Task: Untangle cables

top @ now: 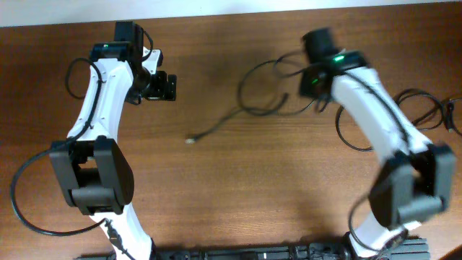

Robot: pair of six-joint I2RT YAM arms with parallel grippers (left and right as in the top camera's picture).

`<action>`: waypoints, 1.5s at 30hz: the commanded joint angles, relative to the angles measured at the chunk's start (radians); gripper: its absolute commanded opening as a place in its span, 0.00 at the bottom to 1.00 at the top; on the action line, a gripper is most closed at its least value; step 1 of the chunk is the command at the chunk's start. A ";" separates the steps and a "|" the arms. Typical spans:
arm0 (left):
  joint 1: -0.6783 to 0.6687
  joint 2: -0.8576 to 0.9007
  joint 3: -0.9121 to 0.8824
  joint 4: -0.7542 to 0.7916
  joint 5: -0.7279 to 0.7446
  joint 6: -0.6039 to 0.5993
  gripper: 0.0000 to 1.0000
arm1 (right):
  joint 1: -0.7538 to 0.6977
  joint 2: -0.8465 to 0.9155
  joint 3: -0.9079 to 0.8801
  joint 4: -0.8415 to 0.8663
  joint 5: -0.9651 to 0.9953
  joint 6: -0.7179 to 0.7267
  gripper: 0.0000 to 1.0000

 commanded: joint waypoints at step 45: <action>-0.005 -0.032 0.010 -0.001 0.014 -0.006 0.96 | -0.248 0.348 0.155 -0.253 -0.288 -0.684 0.79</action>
